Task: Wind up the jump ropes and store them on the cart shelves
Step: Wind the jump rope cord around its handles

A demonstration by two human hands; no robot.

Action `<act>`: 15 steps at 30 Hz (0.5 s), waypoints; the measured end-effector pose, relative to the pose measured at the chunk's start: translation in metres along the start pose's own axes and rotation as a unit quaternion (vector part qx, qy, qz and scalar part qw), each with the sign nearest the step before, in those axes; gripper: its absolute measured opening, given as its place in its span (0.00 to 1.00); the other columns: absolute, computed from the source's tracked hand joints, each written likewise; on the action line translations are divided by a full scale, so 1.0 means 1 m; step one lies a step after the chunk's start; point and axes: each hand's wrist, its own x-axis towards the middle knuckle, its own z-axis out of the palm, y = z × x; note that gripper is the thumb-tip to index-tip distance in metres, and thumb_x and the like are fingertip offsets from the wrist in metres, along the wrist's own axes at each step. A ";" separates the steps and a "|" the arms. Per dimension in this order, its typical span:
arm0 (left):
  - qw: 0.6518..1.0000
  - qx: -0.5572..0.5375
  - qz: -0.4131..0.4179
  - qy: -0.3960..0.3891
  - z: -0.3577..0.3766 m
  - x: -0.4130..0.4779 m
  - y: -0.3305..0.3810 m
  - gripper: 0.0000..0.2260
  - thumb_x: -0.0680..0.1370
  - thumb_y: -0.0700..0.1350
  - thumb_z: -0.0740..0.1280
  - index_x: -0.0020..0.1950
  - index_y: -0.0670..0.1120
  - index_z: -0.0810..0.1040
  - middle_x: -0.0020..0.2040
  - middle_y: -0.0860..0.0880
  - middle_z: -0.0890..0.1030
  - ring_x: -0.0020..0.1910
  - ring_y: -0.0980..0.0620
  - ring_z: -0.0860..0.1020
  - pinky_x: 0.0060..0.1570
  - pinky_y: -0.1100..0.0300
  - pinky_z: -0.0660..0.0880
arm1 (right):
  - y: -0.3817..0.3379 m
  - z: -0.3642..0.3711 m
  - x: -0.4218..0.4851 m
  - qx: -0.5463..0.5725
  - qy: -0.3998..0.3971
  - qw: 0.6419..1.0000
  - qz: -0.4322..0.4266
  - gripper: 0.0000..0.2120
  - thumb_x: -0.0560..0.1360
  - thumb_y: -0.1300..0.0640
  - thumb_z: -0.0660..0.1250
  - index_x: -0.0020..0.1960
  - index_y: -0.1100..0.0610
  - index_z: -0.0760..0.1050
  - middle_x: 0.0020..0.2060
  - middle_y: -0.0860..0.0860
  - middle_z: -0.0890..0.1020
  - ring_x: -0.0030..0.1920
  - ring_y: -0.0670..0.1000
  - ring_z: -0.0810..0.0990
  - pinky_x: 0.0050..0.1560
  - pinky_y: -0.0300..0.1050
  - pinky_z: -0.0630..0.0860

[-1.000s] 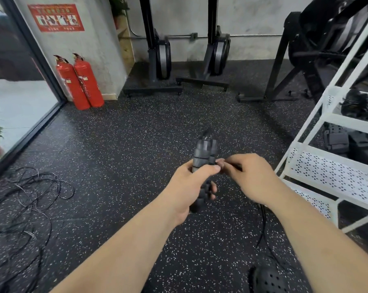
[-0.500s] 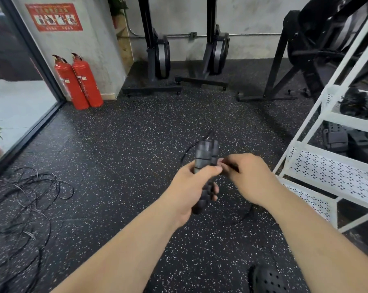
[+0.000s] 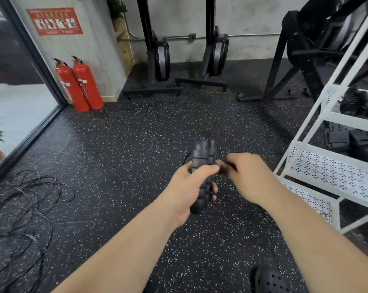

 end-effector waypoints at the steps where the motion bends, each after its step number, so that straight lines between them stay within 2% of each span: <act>1: 1.000 0.000 -0.001 -0.008 0.003 -0.001 -0.003 0.12 0.82 0.42 0.72 0.65 0.44 0.82 0.47 0.43 0.83 0.36 0.49 0.78 0.39 0.52 0.78 | 0.000 0.003 0.000 -0.002 -0.010 1.000 -0.004 0.14 0.84 0.44 0.64 0.45 0.50 0.80 0.33 0.48 0.80 0.35 0.52 0.79 0.38 0.51 0.77; 3: 1.000 -0.009 0.004 -0.007 0.000 0.000 0.000 0.10 0.82 0.43 0.72 0.63 0.47 0.85 0.55 0.41 0.87 0.37 0.49 0.78 0.41 0.51 0.78 | 0.005 0.001 0.001 0.003 -0.036 0.999 -0.006 0.16 0.84 0.42 0.64 0.42 0.48 0.79 0.32 0.49 0.80 0.34 0.53 0.79 0.36 0.49 0.74; 4: 1.000 -0.013 0.010 0.002 -0.006 0.002 0.004 0.10 0.81 0.43 0.73 0.62 0.49 0.87 0.61 0.40 0.86 0.38 0.49 0.78 0.43 0.50 0.78 | 0.008 -0.004 0.002 0.007 -0.048 0.999 -0.002 0.17 0.84 0.40 0.64 0.40 0.47 0.78 0.31 0.49 0.80 0.33 0.53 0.80 0.36 0.49 0.73; 6: 0.999 -0.016 0.021 0.036 -0.022 0.006 0.013 0.10 0.80 0.45 0.74 0.61 0.51 0.88 0.66 0.39 0.83 0.38 0.49 0.79 0.44 0.49 0.78 | 0.017 -0.017 0.002 0.009 -0.062 0.998 0.016 0.18 0.83 0.37 0.63 0.42 0.45 0.81 0.32 0.48 0.82 0.32 0.51 0.81 0.37 0.50 0.77; 8: 0.997 -0.013 0.032 0.063 -0.033 0.009 0.017 0.11 0.80 0.45 0.75 0.62 0.50 0.87 0.62 0.37 0.85 0.38 0.49 0.79 0.44 0.50 0.79 | 0.024 -0.027 0.000 0.011 -0.058 0.998 0.024 0.15 0.83 0.38 0.63 0.44 0.42 0.82 0.33 0.46 0.83 0.33 0.51 0.82 0.38 0.50 0.78; 10: 0.997 0.004 0.035 0.068 -0.033 0.009 0.014 0.12 0.80 0.45 0.74 0.64 0.49 0.85 0.52 0.39 0.85 0.38 0.48 0.79 0.42 0.50 0.79 | 0.023 -0.028 -0.001 0.020 -0.040 0.999 0.026 0.15 0.84 0.39 0.63 0.44 0.41 0.82 0.33 0.46 0.83 0.33 0.52 0.82 0.38 0.50 0.77; 15: 0.999 0.041 -0.006 -0.001 -0.006 0.003 -0.005 0.12 0.81 0.44 0.73 0.64 0.45 0.82 0.42 0.43 0.81 0.37 0.47 0.78 0.41 0.51 0.79 | 0.000 -0.002 -0.002 0.007 -0.024 1.000 0.003 0.15 0.84 0.41 0.64 0.45 0.47 0.81 0.31 0.48 0.81 0.32 0.50 0.79 0.34 0.48 0.74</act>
